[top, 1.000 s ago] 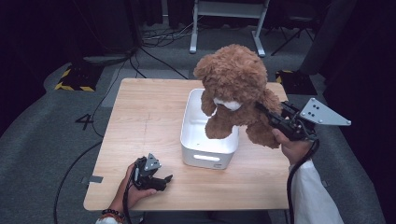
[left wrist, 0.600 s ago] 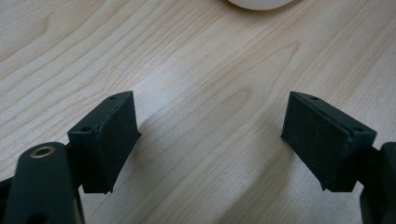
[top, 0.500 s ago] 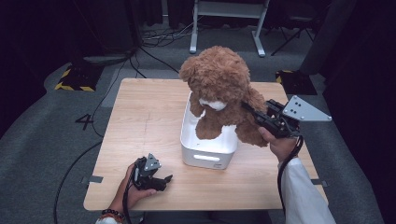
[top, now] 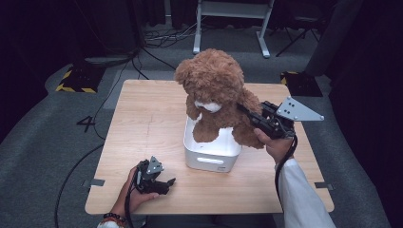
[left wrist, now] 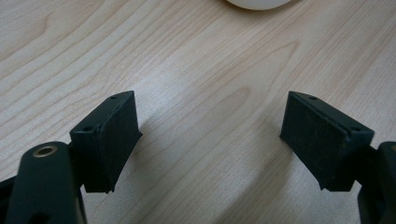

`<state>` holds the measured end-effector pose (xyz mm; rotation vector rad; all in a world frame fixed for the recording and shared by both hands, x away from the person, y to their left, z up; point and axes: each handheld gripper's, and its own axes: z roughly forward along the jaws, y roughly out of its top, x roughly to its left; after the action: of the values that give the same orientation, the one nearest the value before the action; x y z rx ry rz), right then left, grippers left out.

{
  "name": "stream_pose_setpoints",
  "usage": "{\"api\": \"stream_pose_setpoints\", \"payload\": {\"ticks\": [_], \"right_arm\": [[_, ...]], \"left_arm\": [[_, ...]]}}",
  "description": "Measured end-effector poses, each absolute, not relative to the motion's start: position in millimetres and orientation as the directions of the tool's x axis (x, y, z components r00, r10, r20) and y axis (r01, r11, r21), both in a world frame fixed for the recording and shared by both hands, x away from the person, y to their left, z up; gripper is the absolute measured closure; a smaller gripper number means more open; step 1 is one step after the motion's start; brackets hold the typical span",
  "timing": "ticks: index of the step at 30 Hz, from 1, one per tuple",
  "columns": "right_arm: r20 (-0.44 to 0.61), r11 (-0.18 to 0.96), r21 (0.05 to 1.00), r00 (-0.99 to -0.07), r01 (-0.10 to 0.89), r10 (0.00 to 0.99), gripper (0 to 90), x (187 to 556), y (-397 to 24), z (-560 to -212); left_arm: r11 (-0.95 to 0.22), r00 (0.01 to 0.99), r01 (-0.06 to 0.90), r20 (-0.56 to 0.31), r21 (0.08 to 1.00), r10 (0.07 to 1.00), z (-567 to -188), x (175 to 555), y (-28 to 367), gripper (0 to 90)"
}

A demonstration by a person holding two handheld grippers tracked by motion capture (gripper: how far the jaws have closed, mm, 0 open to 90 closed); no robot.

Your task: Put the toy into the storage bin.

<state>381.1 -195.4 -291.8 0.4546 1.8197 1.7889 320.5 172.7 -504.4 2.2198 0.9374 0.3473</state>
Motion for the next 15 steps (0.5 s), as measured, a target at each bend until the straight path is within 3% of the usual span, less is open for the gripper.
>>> {"api": "stream_pose_setpoints", "payload": {"ticks": [15], "right_arm": [[-0.106,0.051,0.994,-0.802,-0.094,0.588,77.8,395.9,-184.5,-304.8]], "left_arm": [[-0.502,0.705,0.521,-0.016,0.69,0.709,-504.3,320.5,172.9,19.5]]}}
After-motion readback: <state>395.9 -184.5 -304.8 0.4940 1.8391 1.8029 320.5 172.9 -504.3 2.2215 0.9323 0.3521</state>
